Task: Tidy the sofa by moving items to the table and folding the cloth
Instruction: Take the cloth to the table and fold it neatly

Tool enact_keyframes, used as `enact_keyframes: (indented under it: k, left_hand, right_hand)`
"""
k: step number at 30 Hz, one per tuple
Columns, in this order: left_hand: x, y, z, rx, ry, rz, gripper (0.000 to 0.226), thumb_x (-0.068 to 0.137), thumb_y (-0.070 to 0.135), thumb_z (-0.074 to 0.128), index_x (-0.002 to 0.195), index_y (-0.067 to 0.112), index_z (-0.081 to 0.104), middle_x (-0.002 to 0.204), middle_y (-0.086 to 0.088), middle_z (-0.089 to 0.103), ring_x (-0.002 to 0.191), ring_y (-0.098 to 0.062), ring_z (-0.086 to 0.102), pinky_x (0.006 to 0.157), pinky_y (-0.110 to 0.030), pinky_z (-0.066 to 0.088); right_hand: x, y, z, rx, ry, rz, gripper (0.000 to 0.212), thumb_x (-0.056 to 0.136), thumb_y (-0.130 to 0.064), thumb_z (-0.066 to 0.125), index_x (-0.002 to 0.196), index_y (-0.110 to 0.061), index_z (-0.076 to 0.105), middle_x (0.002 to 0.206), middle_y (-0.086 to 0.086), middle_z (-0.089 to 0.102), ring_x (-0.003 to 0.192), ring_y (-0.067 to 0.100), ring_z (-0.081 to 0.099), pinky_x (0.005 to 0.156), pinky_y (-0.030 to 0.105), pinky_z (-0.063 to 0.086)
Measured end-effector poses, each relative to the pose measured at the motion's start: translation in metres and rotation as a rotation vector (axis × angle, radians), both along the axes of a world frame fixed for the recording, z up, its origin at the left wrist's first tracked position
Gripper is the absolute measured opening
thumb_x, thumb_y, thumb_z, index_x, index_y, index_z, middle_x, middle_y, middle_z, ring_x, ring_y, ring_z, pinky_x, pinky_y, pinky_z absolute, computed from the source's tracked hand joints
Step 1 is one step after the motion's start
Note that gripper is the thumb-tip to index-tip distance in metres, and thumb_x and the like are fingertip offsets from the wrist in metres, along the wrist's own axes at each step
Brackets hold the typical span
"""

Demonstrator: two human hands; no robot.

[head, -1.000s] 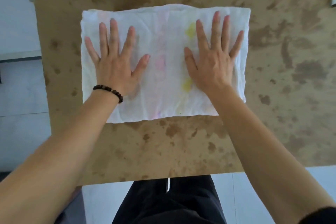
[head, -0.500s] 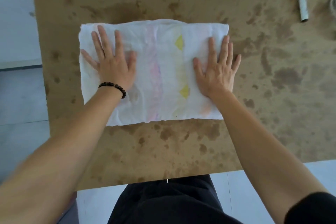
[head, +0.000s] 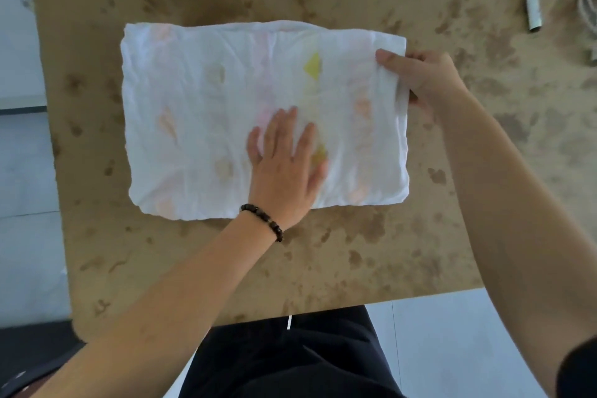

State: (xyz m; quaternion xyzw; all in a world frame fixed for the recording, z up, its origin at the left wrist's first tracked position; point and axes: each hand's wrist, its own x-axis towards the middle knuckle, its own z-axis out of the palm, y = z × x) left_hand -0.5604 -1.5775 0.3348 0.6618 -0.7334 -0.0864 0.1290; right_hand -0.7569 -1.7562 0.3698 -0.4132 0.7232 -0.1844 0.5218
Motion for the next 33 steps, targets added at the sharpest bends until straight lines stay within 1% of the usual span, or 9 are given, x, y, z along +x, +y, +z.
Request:
enact_keyframes:
  k: [3,7,11,16,19,22,28,30,33]
  left_hand:
    - [-0.047,0.001,0.013,-0.085,0.221,-0.23,0.058,0.084,0.061,0.057,0.116,0.013,0.061,0.114,-0.011,0.056,0.103,-0.031,0.049,0.081,-0.042,0.039]
    - [-0.089,0.001,0.006,0.226,-0.082,-0.31,0.088,0.068,0.082,0.053,0.133,0.022,0.046,0.117,-0.005,0.046,0.102,-0.028,0.043,0.083,-0.041,0.035]
    - [-0.09,-0.007,0.01,0.101,0.027,-0.197,0.036,0.086,0.047,0.063,0.113,0.022,0.064,0.101,-0.004,0.057,0.09,-0.028,0.053,0.075,-0.039,0.04]
    - [-0.05,-0.005,0.049,0.334,0.865,0.103,0.023,0.093,0.039,0.061,0.106,0.021,0.067,0.099,0.003,0.058,0.09,-0.014,0.055,0.078,-0.025,0.045]
    - [-0.013,0.011,0.082,0.39,1.412,0.49,0.011,0.091,0.036,0.063,0.094,0.028,0.068,0.092,0.014,0.068,0.088,-0.005,0.062,0.08,-0.028,0.051]
    - [0.038,0.037,0.097,0.311,1.874,0.685,0.023,0.096,0.029,0.058,0.115,0.019,0.066,0.118,0.002,0.069,0.112,-0.015,0.064,0.093,-0.036,0.053]
    - [0.102,0.097,0.085,0.14,2.048,0.983,0.041,0.097,0.037,0.054,0.134,0.021,0.051,0.128,0.002,0.065,0.118,-0.017,0.062,0.094,-0.036,0.053]
    - [0.114,0.106,0.076,0.097,2.03,1.162,0.037,0.099,0.036,0.05,0.131,0.017,0.055,0.124,-0.001,0.067,0.112,-0.017,0.065,0.091,-0.034,0.055]
    - [0.134,0.113,0.066,0.092,1.934,1.448,0.027,0.102,0.029,0.047,0.114,0.012,0.063,0.114,-0.004,0.068,0.1,-0.017,0.066,0.089,-0.035,0.056]
  right_hand:
    - [-0.001,-0.002,0.001,0.017,0.068,0.024,0.059,0.059,-0.052,0.087,0.094,-0.006,0.075,0.086,0.002,0.078,0.081,0.022,0.075,0.067,0.031,0.062]
    - [0.001,-0.007,0.006,0.132,0.033,0.04,0.068,0.05,-0.054,0.09,0.102,-0.013,0.073,0.099,0.002,0.077,0.093,0.02,0.074,0.084,0.039,0.061]
    - [0.005,-0.002,0.013,0.252,-0.06,0.051,0.059,0.066,-0.047,0.088,0.112,-0.015,0.069,0.106,0.0,0.076,0.097,0.018,0.073,0.089,0.039,0.059]
    - [0.019,0.005,0.033,0.255,-0.263,-0.203,0.042,0.088,-0.034,0.073,0.121,-0.009,0.066,0.113,0.006,0.073,0.101,0.022,0.072,0.089,0.037,0.057]
    - [0.048,0.001,0.048,0.161,-0.437,-0.321,0.022,0.092,-0.028,0.067,0.104,-0.01,0.067,0.091,0.005,0.073,0.085,0.018,0.071,0.081,0.029,0.058]
    - [0.111,0.001,0.062,0.066,-0.504,-0.318,0.014,0.085,-0.019,0.071,0.089,-0.01,0.06,0.065,0.001,0.058,0.058,0.014,0.06,0.062,0.026,0.054]
    - [0.263,0.029,0.064,-0.093,-0.325,0.04,0.015,0.069,-0.015,0.077,0.071,-0.012,0.062,0.055,0.002,0.063,0.054,0.019,0.063,0.057,0.03,0.054]
    - [0.296,0.047,0.053,-0.068,-0.33,0.225,0.021,0.08,-0.014,0.074,0.099,-0.009,0.065,0.063,0.002,0.065,0.058,0.015,0.063,0.06,0.026,0.056]
    - [0.31,0.069,0.037,-0.028,-0.451,0.367,0.065,0.093,-0.014,0.067,0.149,-0.006,0.034,0.115,0.011,0.064,0.092,0.012,0.065,0.08,0.018,0.056]
